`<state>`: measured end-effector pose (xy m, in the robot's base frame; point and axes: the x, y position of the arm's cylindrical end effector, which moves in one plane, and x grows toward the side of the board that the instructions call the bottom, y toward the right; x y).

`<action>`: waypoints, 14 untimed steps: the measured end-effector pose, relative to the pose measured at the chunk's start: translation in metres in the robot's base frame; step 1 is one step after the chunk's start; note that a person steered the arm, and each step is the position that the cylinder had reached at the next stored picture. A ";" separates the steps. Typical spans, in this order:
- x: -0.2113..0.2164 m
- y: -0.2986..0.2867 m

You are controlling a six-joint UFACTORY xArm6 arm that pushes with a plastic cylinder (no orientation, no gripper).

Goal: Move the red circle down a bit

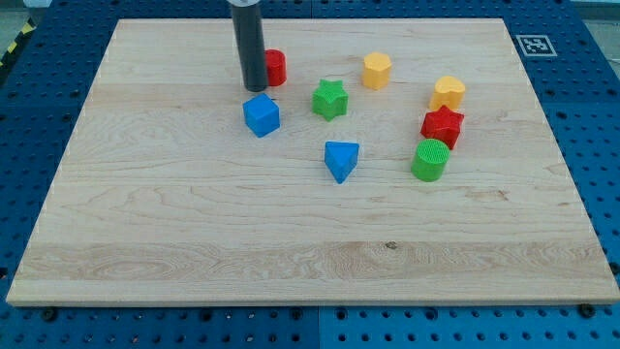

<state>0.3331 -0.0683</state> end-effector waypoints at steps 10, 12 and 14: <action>-0.062 -0.170; -0.080 -0.120; -0.106 -0.036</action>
<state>0.2275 -0.1038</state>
